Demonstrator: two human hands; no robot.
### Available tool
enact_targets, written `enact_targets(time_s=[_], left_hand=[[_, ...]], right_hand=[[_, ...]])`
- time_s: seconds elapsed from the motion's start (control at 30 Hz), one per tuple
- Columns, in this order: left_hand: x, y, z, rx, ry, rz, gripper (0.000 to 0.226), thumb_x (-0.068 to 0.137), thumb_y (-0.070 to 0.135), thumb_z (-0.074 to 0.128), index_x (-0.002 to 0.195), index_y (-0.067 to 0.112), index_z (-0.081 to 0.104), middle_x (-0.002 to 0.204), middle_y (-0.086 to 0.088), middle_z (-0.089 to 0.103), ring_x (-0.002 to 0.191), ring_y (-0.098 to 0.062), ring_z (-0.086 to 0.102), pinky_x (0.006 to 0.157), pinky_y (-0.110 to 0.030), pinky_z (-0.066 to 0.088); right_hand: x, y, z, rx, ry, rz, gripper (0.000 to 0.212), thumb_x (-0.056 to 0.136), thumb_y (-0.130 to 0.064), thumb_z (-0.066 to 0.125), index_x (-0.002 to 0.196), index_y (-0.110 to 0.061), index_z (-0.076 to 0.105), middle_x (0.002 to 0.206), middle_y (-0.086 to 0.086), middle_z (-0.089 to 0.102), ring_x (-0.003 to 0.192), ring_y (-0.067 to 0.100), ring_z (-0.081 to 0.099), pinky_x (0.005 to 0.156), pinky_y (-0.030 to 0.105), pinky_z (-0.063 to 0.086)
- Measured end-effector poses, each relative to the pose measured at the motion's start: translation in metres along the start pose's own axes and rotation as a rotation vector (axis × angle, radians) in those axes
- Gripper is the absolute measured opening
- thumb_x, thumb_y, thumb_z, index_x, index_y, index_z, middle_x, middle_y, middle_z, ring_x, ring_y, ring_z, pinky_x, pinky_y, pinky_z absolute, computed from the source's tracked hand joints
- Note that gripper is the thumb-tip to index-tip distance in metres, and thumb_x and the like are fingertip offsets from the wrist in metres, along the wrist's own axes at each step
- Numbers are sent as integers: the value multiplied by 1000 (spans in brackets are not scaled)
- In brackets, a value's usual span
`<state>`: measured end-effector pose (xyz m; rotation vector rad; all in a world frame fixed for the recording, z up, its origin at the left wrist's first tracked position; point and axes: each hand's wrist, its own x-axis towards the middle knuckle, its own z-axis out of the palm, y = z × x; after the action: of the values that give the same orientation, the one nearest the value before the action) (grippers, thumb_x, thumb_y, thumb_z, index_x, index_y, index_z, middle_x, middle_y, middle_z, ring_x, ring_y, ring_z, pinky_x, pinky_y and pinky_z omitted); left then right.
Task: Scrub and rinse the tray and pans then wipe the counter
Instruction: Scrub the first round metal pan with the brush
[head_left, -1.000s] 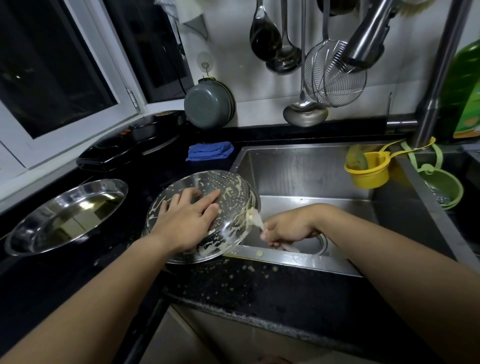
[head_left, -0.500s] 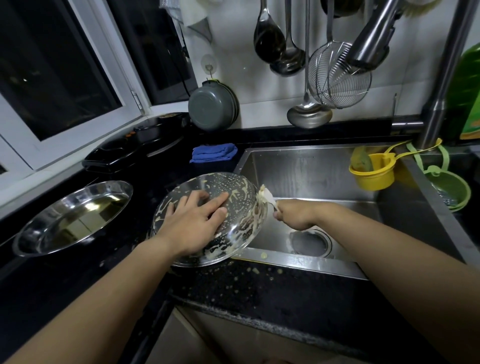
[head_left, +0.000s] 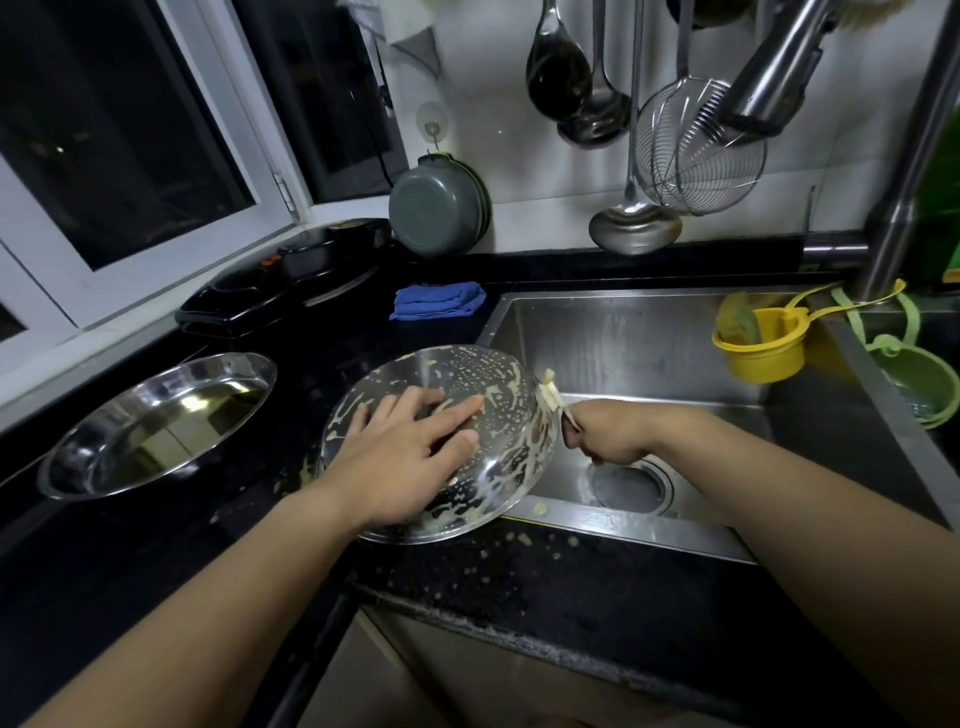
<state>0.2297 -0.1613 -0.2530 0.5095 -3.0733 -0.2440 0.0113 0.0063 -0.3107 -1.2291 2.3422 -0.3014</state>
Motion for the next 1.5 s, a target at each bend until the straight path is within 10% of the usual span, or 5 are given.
enact_targets(time_s=[0.83,1.03,1.27,1.4,1.5], left_hand=[[-18,3,-2,1,-13,111,48,98,73,17,146,72,17,157,29,22,144,2,14,125,-51,10],[-29,-10,-2,-15,-17,215,48,96,77,13,144,75,17,159,36,17,149,6,10,126,-50,10],[-1,-49,-20,191,-19,108,51,100,71,7,149,67,19,162,33,18,153,1,10,127,-48,5],[21,-59,-27,151,47,-161,45,104,55,35,148,49,45,158,18,41,144,-15,41,116,-42,37],[27,-41,-5,-20,40,-297,69,96,73,23,156,40,33,165,6,31,152,-24,26,120,-49,30]], right_hand=[[3,-8,-8,-185,427,90,13,103,-20,42,111,-15,52,102,12,63,89,34,60,71,40,47],[-4,-14,-13,1145,146,53,26,108,-23,43,88,-9,53,50,-2,43,47,13,35,55,31,39],[-9,2,-23,1280,-62,128,15,103,-4,50,91,-3,59,50,0,46,38,5,28,64,31,60],[-25,14,-23,823,-348,-129,16,100,-11,59,106,1,66,87,9,70,61,12,44,73,27,58],[-26,7,-23,685,-365,-199,15,101,-22,59,106,-10,68,81,1,52,71,10,46,70,23,45]])
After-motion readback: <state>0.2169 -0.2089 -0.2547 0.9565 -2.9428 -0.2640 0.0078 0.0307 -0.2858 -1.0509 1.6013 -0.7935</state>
